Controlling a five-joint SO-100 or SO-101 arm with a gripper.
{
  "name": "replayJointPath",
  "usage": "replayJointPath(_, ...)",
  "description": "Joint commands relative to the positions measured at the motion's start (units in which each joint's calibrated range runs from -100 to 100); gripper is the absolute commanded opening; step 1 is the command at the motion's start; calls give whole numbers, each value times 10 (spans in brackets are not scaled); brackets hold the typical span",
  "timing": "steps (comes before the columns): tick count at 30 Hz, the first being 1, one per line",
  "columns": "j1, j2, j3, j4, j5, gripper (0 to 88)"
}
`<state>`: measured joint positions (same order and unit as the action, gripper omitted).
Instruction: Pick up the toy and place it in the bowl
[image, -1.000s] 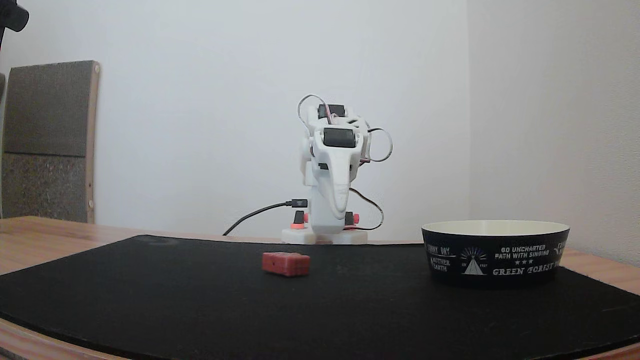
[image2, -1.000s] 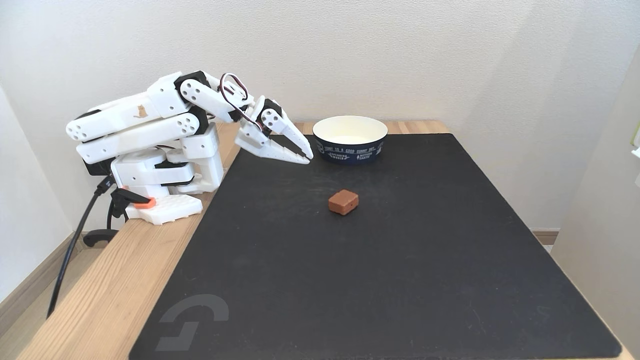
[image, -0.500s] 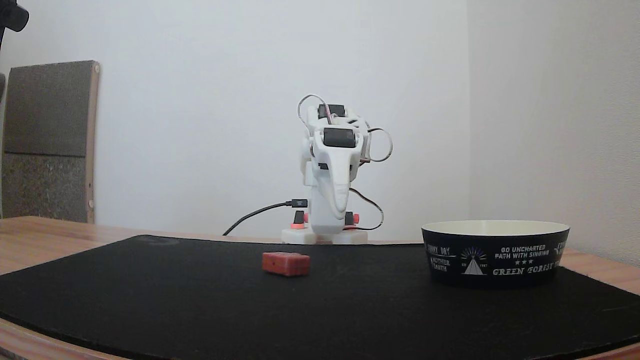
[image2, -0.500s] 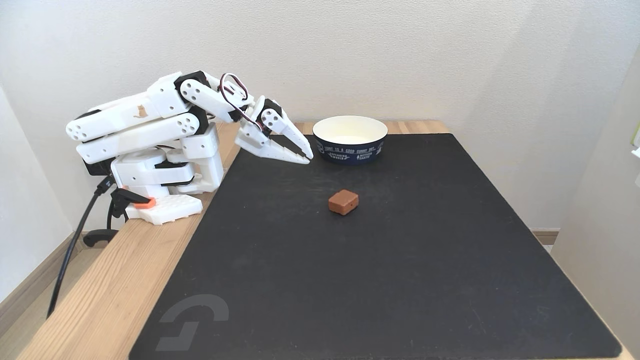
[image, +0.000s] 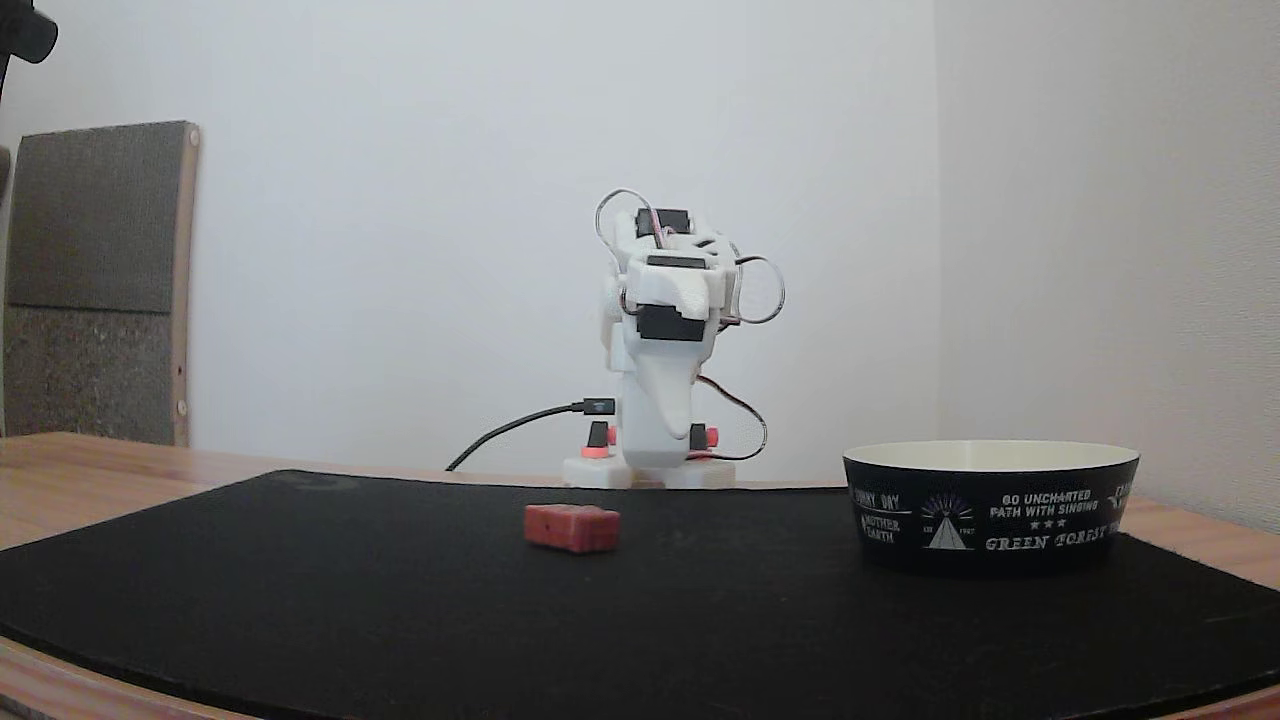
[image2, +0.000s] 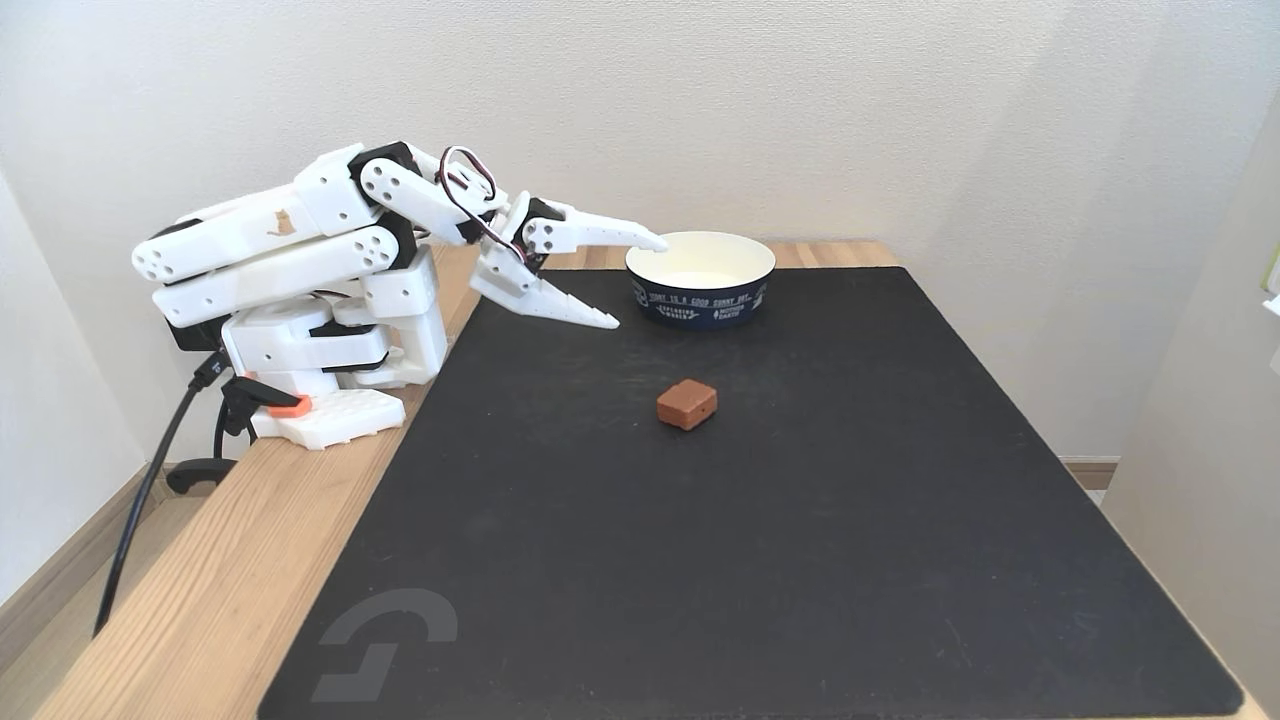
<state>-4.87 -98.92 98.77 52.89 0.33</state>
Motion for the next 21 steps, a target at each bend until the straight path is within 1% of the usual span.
replayJointPath(1,15,27,-11,0,-2,347)
replayJointPath(6,25,238,-148,-13,-3,347)
replayJointPath(7,42,334,-212,-27,-20,348)
replayJointPath(10,73,466,-306,-19,-78,347)
replayJointPath(12,80,561,-377,-8,-106,347)
replayJointPath(20,81,734,-563,60,-110,347)
replayJointPath(21,83,769,-606,76,-130,347)
